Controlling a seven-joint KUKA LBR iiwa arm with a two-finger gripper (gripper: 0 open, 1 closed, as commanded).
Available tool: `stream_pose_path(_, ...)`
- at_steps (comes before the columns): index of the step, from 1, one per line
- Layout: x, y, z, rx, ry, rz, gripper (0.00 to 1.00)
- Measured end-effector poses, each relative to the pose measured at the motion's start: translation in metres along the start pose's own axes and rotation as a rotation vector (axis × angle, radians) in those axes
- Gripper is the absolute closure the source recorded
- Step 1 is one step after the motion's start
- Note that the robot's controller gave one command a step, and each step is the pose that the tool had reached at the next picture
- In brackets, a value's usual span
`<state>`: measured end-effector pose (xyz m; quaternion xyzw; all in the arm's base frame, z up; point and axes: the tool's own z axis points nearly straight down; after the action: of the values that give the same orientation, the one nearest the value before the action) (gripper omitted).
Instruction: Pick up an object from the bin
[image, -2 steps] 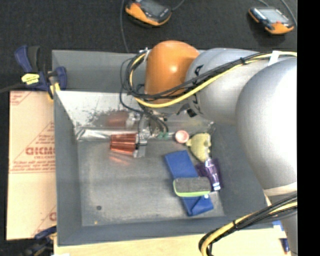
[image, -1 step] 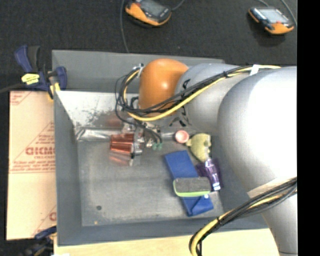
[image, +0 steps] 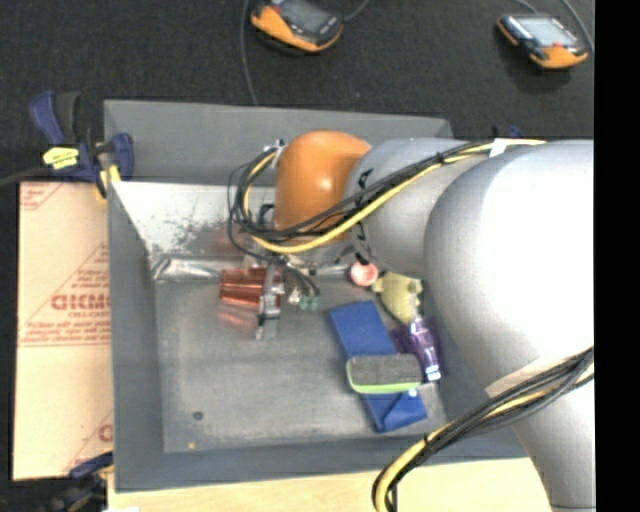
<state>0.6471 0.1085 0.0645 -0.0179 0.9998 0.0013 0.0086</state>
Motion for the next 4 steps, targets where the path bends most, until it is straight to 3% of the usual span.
stream_pose_path(1, 0.022, -0.019, -0.007, 0.000, -0.002, -0.228, 1.00)
stream_pose_path(2, 0.022, -0.019, -0.007, -0.001, -0.002, -0.227, 1.00)
stream_pose_path(3, 0.013, -0.048, -0.007, -0.001, -0.005, -0.476, 1.00)
stream_pose_path(4, 0.006, -0.063, -0.007, 0.003, -0.007, -0.641, 1.00)
